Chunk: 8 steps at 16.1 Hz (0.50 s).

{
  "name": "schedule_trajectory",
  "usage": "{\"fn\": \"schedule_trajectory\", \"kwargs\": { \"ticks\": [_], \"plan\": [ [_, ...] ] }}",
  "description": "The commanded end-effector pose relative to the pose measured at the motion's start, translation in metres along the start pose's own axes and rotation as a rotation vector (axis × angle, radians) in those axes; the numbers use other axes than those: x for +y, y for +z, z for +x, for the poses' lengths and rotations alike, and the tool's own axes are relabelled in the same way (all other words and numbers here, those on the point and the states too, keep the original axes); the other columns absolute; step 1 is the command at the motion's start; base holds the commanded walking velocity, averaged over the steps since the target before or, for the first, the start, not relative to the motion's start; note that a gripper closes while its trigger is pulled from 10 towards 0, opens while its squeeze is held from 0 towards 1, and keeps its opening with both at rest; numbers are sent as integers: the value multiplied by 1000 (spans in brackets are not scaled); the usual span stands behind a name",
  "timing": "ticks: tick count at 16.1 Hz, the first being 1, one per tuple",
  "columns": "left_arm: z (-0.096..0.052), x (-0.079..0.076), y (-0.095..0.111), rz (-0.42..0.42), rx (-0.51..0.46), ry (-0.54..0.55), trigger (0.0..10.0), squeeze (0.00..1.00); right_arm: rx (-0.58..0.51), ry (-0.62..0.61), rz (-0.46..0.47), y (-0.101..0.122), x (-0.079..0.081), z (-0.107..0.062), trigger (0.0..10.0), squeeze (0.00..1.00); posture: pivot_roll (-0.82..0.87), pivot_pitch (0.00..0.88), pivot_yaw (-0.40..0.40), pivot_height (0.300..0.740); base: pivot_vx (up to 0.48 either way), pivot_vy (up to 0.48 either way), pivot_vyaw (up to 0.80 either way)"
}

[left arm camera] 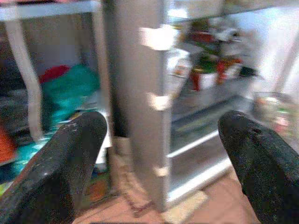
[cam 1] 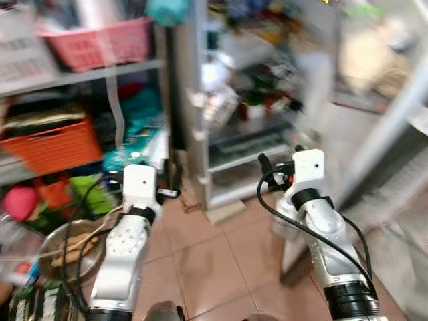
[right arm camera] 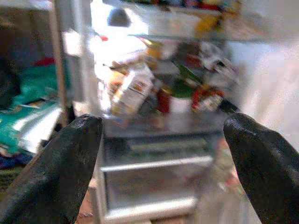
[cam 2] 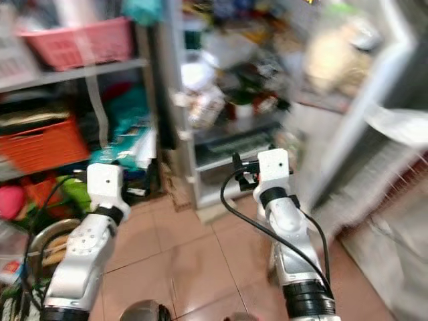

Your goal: Restocking fridge

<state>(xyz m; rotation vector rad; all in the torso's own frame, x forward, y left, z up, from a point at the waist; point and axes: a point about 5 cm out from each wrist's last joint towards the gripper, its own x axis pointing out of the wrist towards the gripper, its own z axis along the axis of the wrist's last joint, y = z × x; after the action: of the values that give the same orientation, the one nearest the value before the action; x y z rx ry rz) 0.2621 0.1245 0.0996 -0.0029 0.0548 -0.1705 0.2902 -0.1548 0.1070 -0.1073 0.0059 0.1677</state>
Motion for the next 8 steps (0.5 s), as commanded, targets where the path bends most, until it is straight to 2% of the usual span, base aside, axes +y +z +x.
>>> {"fn": "schedule_trajectory", "kwargs": {
  "ticks": [1, 4, 8],
  "plan": [
    [-3, 4, -1, 8, 5, 18, 10000, 0, -11, -5, 9, 2, 0, -2, 10000, 0, 23, 30, 13, 740, 0, 0, -800],
    [-6, 3, -3, 5, 17, 9, 10000, 0, -8, -8, 10, -1, -1, -7, 10000, 0, 20, 28, 18, 740, 0, 0, -800],
    [-10, 0, -6, 1, 31, -14, 10000, 0, 4, 44, 29, -5, 2, -14, 10000, 0, 21, 25, 18, 740, 0, 0, 0]
  ]
}}
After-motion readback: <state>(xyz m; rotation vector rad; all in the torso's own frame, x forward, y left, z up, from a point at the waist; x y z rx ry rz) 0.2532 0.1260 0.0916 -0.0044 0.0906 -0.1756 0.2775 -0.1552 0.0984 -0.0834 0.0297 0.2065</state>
